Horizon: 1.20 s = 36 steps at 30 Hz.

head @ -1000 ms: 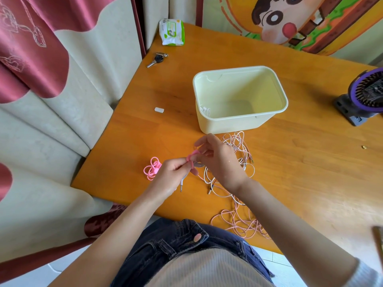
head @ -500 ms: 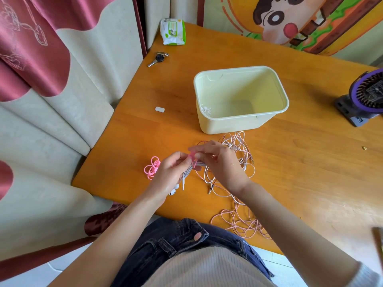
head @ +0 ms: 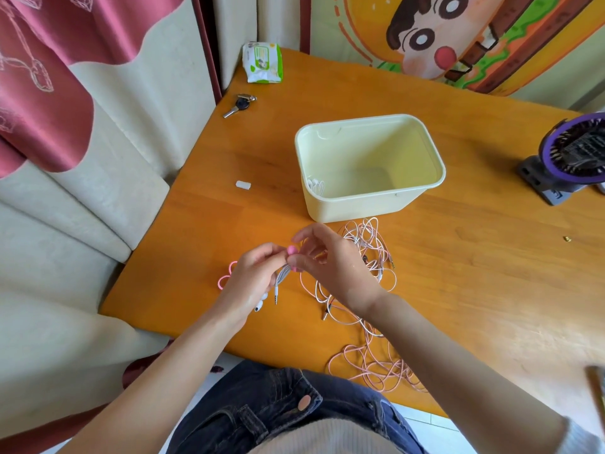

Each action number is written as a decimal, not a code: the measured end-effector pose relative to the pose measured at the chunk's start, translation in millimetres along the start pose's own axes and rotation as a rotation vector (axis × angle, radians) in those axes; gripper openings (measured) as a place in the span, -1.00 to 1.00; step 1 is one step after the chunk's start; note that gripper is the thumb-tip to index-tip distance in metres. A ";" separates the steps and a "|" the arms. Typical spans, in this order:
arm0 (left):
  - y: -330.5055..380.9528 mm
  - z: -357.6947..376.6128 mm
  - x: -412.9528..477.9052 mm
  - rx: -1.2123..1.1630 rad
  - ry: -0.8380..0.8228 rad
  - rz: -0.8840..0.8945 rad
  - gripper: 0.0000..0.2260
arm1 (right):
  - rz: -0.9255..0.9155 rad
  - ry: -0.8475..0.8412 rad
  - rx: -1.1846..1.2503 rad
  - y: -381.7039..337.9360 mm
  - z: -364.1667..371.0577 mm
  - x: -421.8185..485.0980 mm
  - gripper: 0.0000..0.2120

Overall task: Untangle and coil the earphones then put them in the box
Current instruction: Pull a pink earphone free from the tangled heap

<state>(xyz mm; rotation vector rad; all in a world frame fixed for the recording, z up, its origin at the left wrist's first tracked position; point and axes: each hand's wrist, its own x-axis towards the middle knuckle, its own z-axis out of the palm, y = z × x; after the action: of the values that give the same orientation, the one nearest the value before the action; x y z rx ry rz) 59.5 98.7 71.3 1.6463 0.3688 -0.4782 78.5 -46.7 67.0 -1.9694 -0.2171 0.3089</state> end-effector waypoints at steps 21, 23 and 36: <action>3.5 -1.5 16.3 -0.138 -0.028 0.081 -0.69 | 0.104 0.046 0.076 -0.9 -15.0 14.6 -0.87; 7.9 1.5 18.6 -0.170 -0.002 0.091 -0.71 | 0.099 0.058 0.039 -0.6 -18.6 16.0 -0.86; 25.0 8.3 30.1 0.067 0.027 0.274 -0.94 | 0.057 -0.041 0.092 -12.3 -50.4 21.0 -0.90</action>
<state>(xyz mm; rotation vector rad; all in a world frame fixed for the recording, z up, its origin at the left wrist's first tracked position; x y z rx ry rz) 97.2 86.2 76.6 1.7383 0.1445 -0.2646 114.1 -79.4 95.3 -1.8822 -0.1709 0.3898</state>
